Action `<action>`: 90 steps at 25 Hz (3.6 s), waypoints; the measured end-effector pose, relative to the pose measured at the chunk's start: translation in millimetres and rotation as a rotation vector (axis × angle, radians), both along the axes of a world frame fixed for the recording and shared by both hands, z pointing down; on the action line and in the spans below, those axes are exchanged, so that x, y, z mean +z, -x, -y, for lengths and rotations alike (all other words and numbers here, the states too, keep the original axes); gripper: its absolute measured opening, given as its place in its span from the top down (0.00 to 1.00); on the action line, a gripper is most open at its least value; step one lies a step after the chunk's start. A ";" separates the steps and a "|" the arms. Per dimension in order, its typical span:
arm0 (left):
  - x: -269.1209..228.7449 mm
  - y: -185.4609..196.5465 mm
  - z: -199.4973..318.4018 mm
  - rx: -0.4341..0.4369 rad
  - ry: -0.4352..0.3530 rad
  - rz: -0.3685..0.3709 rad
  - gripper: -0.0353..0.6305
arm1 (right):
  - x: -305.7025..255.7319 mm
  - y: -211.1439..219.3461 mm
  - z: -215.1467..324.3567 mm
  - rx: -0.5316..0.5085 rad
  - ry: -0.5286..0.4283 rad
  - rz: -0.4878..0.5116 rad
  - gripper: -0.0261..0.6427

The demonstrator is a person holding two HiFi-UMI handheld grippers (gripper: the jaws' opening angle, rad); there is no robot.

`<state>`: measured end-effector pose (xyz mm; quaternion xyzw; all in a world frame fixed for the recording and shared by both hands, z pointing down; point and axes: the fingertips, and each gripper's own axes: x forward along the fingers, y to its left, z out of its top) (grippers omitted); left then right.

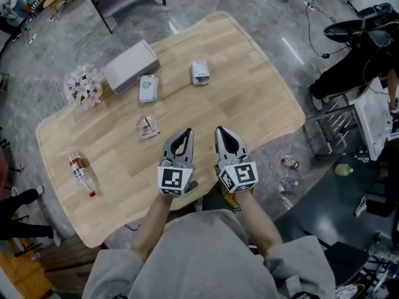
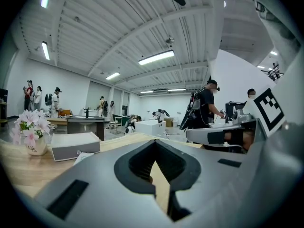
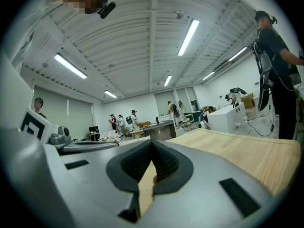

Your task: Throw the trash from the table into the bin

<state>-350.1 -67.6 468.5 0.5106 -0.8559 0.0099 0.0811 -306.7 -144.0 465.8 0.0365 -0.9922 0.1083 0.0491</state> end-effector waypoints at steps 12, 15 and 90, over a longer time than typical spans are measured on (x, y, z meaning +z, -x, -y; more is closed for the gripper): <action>14.9 59.3 54.5 -0.085 0.034 -0.021 0.94 | 17.3 68.6 48.7 -0.128 0.025 -0.030 0.95; 23.8 70.7 66.0 -0.088 0.049 -0.031 0.94 | 21.0 84.6 60.1 -0.148 0.027 -0.031 0.95; 48.3 109.7 89.0 -0.192 0.075 -0.106 0.94 | 63.3 162.7 95.7 -0.193 -0.409 -0.277 0.95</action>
